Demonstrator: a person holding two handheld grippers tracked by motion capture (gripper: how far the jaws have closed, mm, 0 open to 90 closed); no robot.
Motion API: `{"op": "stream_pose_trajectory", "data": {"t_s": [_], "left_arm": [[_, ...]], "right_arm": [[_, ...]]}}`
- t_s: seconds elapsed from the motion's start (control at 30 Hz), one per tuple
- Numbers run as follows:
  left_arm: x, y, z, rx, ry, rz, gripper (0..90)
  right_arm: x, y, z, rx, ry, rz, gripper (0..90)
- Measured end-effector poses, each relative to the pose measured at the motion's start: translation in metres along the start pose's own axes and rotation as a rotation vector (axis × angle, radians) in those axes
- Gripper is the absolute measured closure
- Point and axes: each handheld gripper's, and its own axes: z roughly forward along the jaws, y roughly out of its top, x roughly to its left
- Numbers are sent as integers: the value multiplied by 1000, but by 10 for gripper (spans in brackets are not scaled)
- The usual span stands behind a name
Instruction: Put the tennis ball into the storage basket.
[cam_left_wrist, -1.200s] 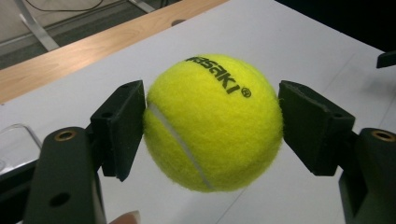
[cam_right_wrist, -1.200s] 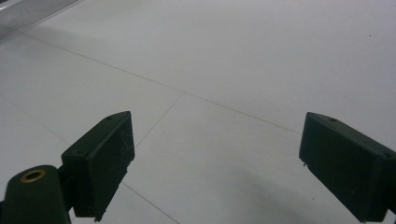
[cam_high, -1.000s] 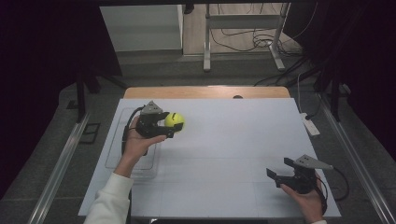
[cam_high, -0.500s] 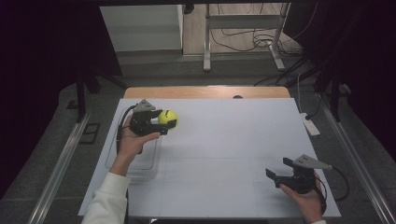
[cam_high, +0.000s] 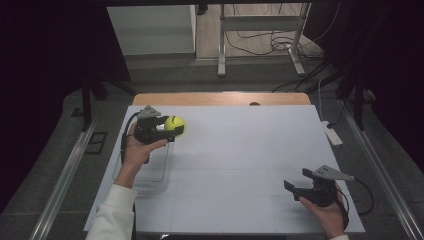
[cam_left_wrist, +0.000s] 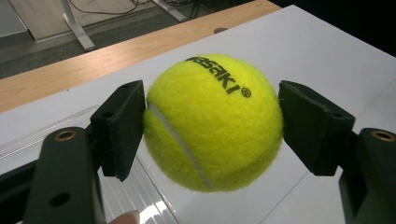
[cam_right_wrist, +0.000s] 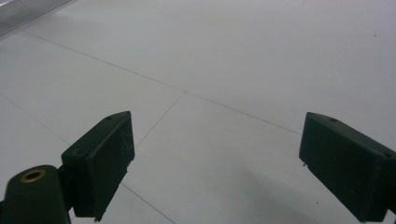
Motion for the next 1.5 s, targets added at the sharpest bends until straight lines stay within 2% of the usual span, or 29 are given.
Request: {"op": "stream_pose_trajectory", "data": {"t_s": [0.3,0.63,1.13,1.5], "left_arm": [[9,0,-4,-13,23,-30,271],[16,1,-1,14,57,-41,271],[35,3,-14,3,125,-66,271],[45,4,-17,0,153,-83,271]], "right_arm": [[-1,0,-1,-6,3,9,108],[-2,0,-2,-11,15,8,108],[-1,1,-2,-12,16,6,108],[-1,1,-2,-10,14,8,108]]}}
